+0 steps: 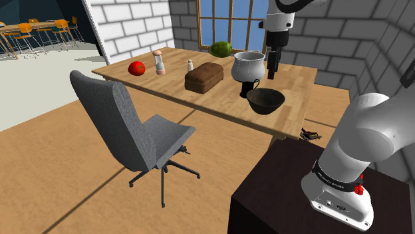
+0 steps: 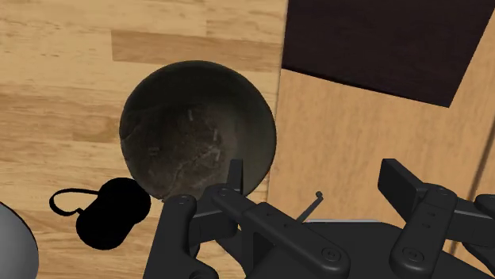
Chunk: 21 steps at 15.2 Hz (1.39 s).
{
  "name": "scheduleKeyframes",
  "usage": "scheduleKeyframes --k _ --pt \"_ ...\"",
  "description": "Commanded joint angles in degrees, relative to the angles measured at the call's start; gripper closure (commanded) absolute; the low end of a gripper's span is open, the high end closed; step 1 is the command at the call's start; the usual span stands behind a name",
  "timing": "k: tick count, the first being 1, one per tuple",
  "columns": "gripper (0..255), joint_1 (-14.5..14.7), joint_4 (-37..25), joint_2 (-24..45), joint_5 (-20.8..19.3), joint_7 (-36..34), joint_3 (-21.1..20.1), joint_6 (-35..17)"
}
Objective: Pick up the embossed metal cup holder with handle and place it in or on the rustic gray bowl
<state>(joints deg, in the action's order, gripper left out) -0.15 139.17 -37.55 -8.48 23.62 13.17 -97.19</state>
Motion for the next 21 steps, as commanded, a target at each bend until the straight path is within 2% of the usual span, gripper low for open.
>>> scheduleKeyframes --k 1,6,11,17,21 --pt "0 0.0 -0.2 2.9 -1.0 2.8 2.1 -3.4" --pt "0 0.2 -2.6 11.7 -1.9 10.2 7.5 -11.3" --pt "0 1.1 -7.1 22.0 0.1 18.4 12.6 -18.3" --pt "0 1.4 -15.2 36.1 7.1 29.9 17.0 -24.5" --pt "0 -0.2 -22.3 46.1 13.7 38.0 17.7 -26.6"
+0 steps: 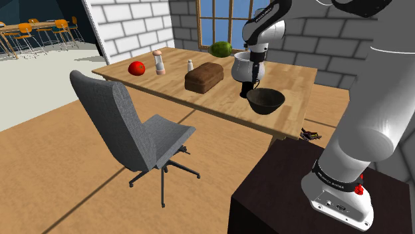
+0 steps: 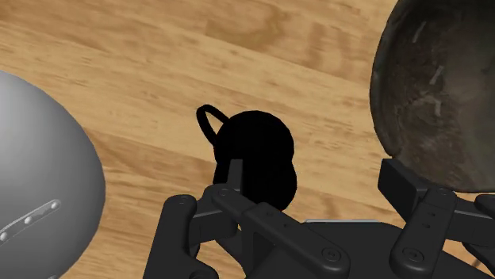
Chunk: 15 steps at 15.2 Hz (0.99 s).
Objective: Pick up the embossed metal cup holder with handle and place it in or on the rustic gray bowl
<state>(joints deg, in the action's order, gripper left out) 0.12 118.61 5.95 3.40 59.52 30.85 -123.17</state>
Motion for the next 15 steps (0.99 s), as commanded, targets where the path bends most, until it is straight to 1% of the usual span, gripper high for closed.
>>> scheduleKeyframes --k 1,2,3,10,15 --pt "0 -1.1 -3.7 5.1 3.4 4.0 -0.1 -0.9" --pt "0 -1.9 -5.8 7.5 5.0 5.8 -0.4 -1.1" --pt "0 -2.3 -6.4 8.2 5.4 6.2 -0.6 -1.1" --pt "0 -3.0 -4.4 11.5 7.8 7.8 -1.5 -6.0" --pt "0 -3.0 -4.4 11.5 7.8 7.8 -1.5 -6.0"
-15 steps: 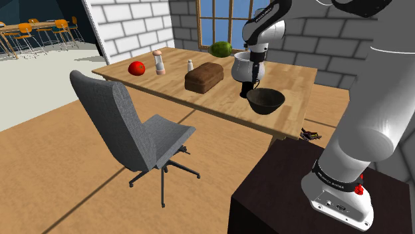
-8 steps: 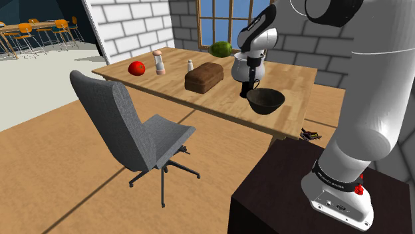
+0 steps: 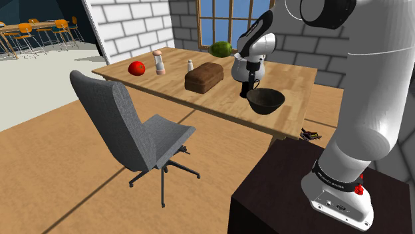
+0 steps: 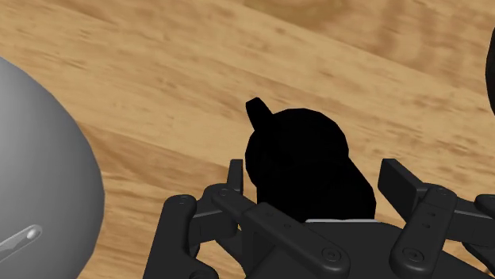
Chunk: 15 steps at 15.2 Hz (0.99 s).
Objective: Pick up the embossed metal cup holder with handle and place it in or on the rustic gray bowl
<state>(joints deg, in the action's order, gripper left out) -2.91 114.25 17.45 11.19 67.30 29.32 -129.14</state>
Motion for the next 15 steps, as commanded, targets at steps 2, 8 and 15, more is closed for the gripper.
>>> scheduleKeyframes --k 2,8,15 --pt "0 0.0 0.0 0.0 0.0 0.0 0.0 0.0" --pt "255 0.0 0.0 0.0 0.0 0.0 0.0 0.0" --pt "255 0.2 -0.5 -0.9 -0.7 -0.4 0.3 1.3"
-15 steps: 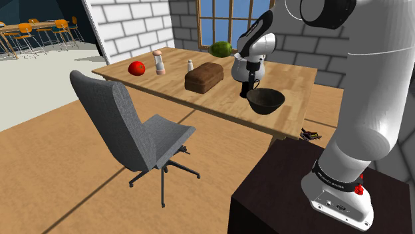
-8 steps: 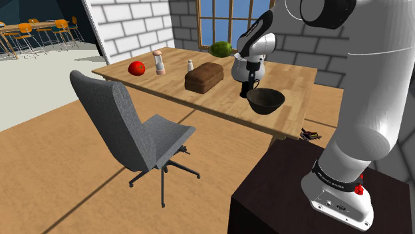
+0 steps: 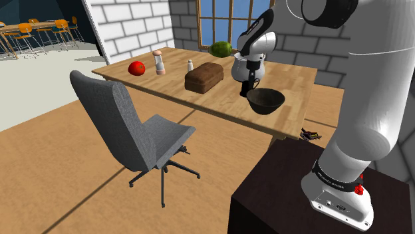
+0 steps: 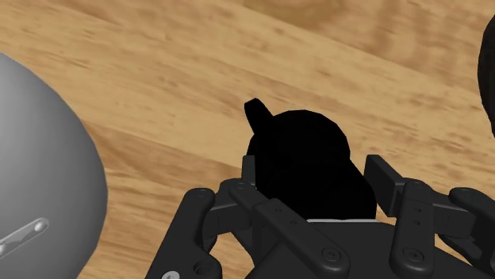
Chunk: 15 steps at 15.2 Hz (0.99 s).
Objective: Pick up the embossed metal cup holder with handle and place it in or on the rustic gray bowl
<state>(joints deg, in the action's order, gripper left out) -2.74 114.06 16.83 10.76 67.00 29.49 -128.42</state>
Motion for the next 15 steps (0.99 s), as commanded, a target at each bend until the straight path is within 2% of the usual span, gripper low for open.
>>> scheduleKeyframes --k 1,15 --pt "255 0.1 -0.6 -0.7 -0.5 -0.3 0.2 1.2" --pt "255 1.1 -5.6 -5.9 -4.2 -2.8 1.4 10.5"
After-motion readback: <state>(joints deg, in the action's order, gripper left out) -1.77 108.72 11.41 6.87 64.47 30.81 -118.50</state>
